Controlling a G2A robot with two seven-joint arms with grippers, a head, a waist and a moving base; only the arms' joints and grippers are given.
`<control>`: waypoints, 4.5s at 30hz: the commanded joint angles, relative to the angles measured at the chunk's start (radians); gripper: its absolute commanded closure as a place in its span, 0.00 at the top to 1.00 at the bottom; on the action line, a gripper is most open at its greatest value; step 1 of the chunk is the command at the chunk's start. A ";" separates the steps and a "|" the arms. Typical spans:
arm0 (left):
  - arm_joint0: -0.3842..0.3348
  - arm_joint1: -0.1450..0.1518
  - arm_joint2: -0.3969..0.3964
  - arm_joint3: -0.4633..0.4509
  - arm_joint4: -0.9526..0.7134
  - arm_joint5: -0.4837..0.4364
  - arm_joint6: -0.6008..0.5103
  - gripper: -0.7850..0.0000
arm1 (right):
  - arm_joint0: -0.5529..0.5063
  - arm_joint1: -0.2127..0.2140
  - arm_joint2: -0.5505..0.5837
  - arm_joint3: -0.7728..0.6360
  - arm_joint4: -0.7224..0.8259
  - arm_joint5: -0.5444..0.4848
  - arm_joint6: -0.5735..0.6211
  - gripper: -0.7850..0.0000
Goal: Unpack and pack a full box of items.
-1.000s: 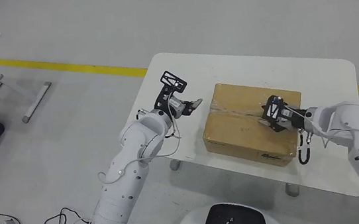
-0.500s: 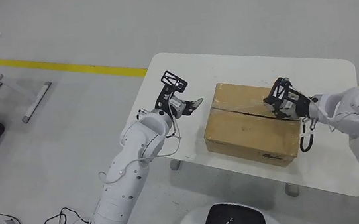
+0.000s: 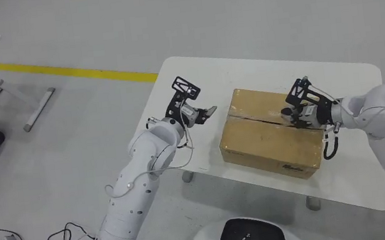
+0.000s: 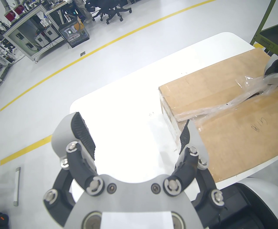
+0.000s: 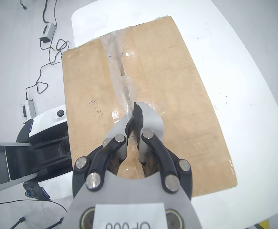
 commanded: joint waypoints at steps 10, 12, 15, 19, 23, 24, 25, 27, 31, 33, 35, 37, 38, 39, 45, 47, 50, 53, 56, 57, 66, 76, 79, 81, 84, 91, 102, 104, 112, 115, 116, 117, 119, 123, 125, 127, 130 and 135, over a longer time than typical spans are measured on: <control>-0.007 0.002 0.010 0.001 -0.002 -0.011 0.000 1.00 | -0.086 0.029 0.029 -0.142 -0.193 0.111 -0.069 0.00; -0.007 0.002 0.010 0.002 -0.002 -0.011 0.001 1.00 | -0.103 0.034 0.030 -0.156 -0.211 0.126 -0.061 0.00; -0.007 0.003 0.009 0.001 -0.001 -0.012 0.000 1.00 | -0.116 0.038 0.030 -0.177 -0.237 0.143 -0.048 0.00; -0.007 0.004 0.008 0.001 -0.003 -0.013 -0.002 1.00 | -0.127 0.043 0.035 -0.192 -0.236 0.141 -0.039 0.00; -0.007 0.004 0.011 0.001 -0.006 -0.012 -0.002 1.00 | -0.130 0.047 0.031 -0.199 -0.248 0.131 -0.014 0.00; -0.007 0.005 0.013 0.001 -0.007 -0.013 -0.003 1.00 | -0.131 0.047 0.029 -0.199 -0.250 0.129 -0.009 0.00; -0.008 0.005 0.013 0.001 -0.008 -0.013 -0.003 1.00 | -0.131 0.048 0.026 -0.198 -0.251 0.126 -0.004 0.00; -0.008 0.005 0.014 0.001 -0.011 -0.015 -0.003 1.00 | -0.129 0.048 0.021 -0.195 -0.247 0.113 0.004 0.06; -0.009 0.006 0.014 0.001 -0.012 -0.014 -0.003 1.00 | -0.121 0.048 0.012 -0.186 -0.244 0.104 0.022 0.60; -0.009 0.006 0.015 0.001 -0.011 -0.014 -0.002 1.00 | -0.116 0.048 0.012 -0.180 -0.241 0.100 0.024 0.83; -0.009 0.006 0.015 0.001 -0.011 -0.014 -0.001 1.00 | -0.111 0.050 0.016 -0.177 -0.236 0.095 0.027 0.85; -0.010 0.007 0.016 0.001 -0.011 -0.013 -0.002 1.00 | -0.107 0.053 0.023 -0.176 -0.232 0.089 0.031 0.90; -0.010 0.007 0.016 0.001 -0.011 -0.013 -0.002 1.00 | -0.105 0.055 0.027 -0.176 -0.229 0.085 0.035 0.92; -0.010 0.007 0.017 0.001 -0.012 -0.012 -0.001 1.00 | -0.104 0.057 0.031 -0.177 -0.227 0.083 0.040 0.94; -0.012 0.007 0.023 0.001 -0.013 -0.012 -0.003 1.00 | -0.109 0.075 0.067 -0.210 -0.223 0.078 0.070 0.99; -0.013 0.008 0.024 0.002 -0.014 -0.011 -0.004 1.00 | -0.117 0.082 0.086 -0.226 -0.218 0.083 0.071 1.00; -0.013 0.008 0.025 0.003 -0.014 -0.012 -0.003 1.00 | -0.132 0.093 0.113 -0.246 -0.224 0.101 0.078 1.00; -0.014 0.008 0.026 0.004 -0.014 -0.012 -0.002 1.00 | -0.146 0.104 0.141 -0.269 -0.228 0.115 0.082 1.00; -0.015 0.009 0.026 0.006 -0.015 -0.013 -0.002 1.00 | -0.166 0.115 0.179 -0.291 -0.202 0.117 0.071 1.00; -0.016 0.009 0.026 0.006 -0.015 -0.015 -0.001 1.00 | -0.176 0.120 0.196 -0.295 -0.177 0.111 0.060 1.00; -0.015 0.011 0.024 0.010 -0.017 -0.018 0.003 1.00 | -0.237 0.149 0.224 -0.288 -0.052 -0.089 0.027 0.80; -0.018 0.013 0.025 0.014 -0.016 -0.016 0.004 1.00 | -0.172 0.123 0.099 -0.180 -0.043 -0.051 -0.031 0.33; -0.020 0.013 0.027 0.017 -0.015 -0.015 0.002 1.00 | -0.149 0.116 0.080 -0.146 -0.044 -0.029 -0.051 0.00; -0.022 0.013 0.029 0.019 -0.016 -0.014 0.001 1.00 | -0.137 0.112 0.070 -0.130 -0.048 -0.018 -0.057 0.00; -0.028 0.013 0.032 0.023 -0.014 -0.013 -0.001 1.00 | -0.124 0.111 0.068 -0.121 -0.057 0.006 -0.076 0.00; -0.037 0.013 0.039 0.030 -0.018 -0.012 -0.004 1.00 | -0.147 0.122 0.104 -0.159 -0.058 0.080 -0.117 0.00; -0.043 0.013 0.047 0.030 -0.017 -0.007 -0.005 1.00 | -0.185 0.136 0.103 -0.209 -0.067 0.105 -0.049 0.00; -0.042 0.014 0.047 0.029 -0.018 -0.007 -0.005 1.00 | -0.183 0.136 0.097 -0.212 -0.064 0.095 -0.038 0.00; -0.036 0.015 0.045 0.021 -0.016 -0.006 -0.009 1.00 | -0.170 0.140 0.076 -0.229 -0.102 0.085 0.001 0.00; -0.033 0.015 0.045 0.017 -0.018 -0.007 -0.008 1.00 | -0.169 0.143 0.074 -0.238 -0.125 0.100 0.017 0.00; -0.032 0.016 0.045 0.016 -0.017 -0.008 -0.007 1.00 | -0.171 0.144 0.075 -0.243 -0.127 0.103 0.017 0.00; -0.031 0.016 0.044 0.015 -0.017 -0.008 -0.007 1.00 | -0.173 0.145 0.077 -0.247 -0.125 0.104 0.018 0.00; -0.029 0.016 0.043 0.013 -0.017 -0.007 -0.007 1.00 | -0.174 0.148 0.079 -0.258 -0.138 0.105 0.027 0.00; -0.025 0.017 0.041 0.009 -0.018 -0.008 -0.005 1.00 | -0.181 0.152 0.076 -0.269 -0.145 0.108 0.038 0.00; -0.022 0.018 0.041 0.006 -0.018 -0.008 -0.003 1.00 | -0.183 0.153 0.074 -0.269 -0.144 0.110 0.040 0.00; -0.021 0.018 0.039 0.005 -0.019 -0.008 -0.002 1.00 | -0.184 0.154 0.073 -0.270 -0.142 0.112 0.041 0.28; -0.018 0.019 0.037 0.003 -0.018 -0.007 0.000 1.00 | -0.183 0.155 0.075 -0.273 -0.135 0.117 0.044 0.77; -0.017 0.019 0.036 0.002 -0.021 -0.009 0.002 1.00 | -0.183 0.164 0.094 -0.286 -0.129 0.116 0.054 0.81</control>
